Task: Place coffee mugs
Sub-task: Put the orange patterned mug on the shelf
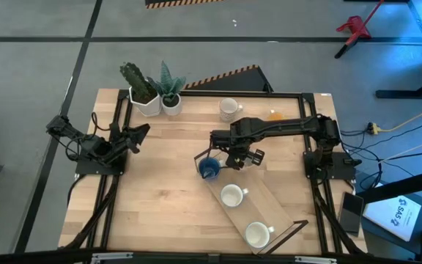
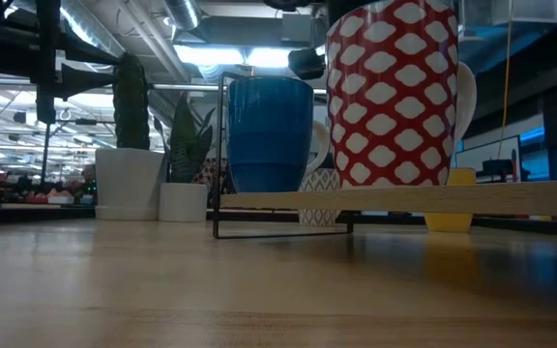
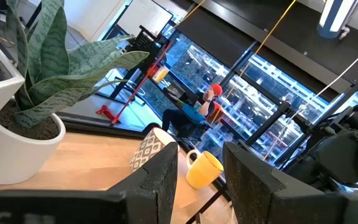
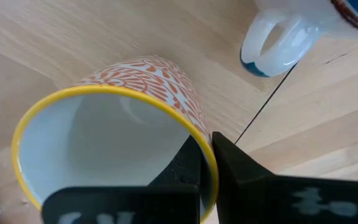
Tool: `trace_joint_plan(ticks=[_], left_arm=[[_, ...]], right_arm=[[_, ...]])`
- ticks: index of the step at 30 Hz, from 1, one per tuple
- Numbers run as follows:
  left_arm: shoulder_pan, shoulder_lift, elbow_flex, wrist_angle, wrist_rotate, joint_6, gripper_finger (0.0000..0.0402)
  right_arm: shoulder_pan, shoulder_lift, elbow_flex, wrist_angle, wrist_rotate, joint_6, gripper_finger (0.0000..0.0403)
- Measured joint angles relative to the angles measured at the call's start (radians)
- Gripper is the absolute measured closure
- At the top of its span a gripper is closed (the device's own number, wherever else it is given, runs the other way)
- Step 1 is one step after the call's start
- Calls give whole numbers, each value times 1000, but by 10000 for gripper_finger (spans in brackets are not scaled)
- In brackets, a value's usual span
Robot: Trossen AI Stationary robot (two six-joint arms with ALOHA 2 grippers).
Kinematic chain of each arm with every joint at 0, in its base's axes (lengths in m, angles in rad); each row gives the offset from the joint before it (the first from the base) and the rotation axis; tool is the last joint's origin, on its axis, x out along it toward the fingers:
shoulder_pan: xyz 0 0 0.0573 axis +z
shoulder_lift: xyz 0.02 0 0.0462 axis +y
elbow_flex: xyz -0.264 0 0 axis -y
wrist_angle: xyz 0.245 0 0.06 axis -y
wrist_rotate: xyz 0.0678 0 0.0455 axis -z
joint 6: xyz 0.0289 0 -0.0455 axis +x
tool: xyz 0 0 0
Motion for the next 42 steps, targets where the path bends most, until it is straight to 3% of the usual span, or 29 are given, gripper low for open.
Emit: trace_joint_plan(ticks=[5, 10, 15, 21, 31, 42], left_arm=[[0, 0, 0, 0, 0, 0, 280], [0, 0, 0, 0, -1, 2, 280], [0, 0, 0, 0, -1, 2, 280], [0, 0, 0, 0, -1, 1, 280], [0, 0, 0, 0, -1, 1, 280], [0, 0, 0, 0, -1, 1, 280]], right_arm=[[21, 0, 0, -7, 3, -33, 403], [68, 0, 0, -40, 107, -177, 403], [79, 0, 0, -36, 120, -200, 403], [117, 0, 0, -33, 211, -271, 403], [140, 0, 0, 93, 198, -359, 403], [89, 0, 0, 92, 161, -372, 403]])
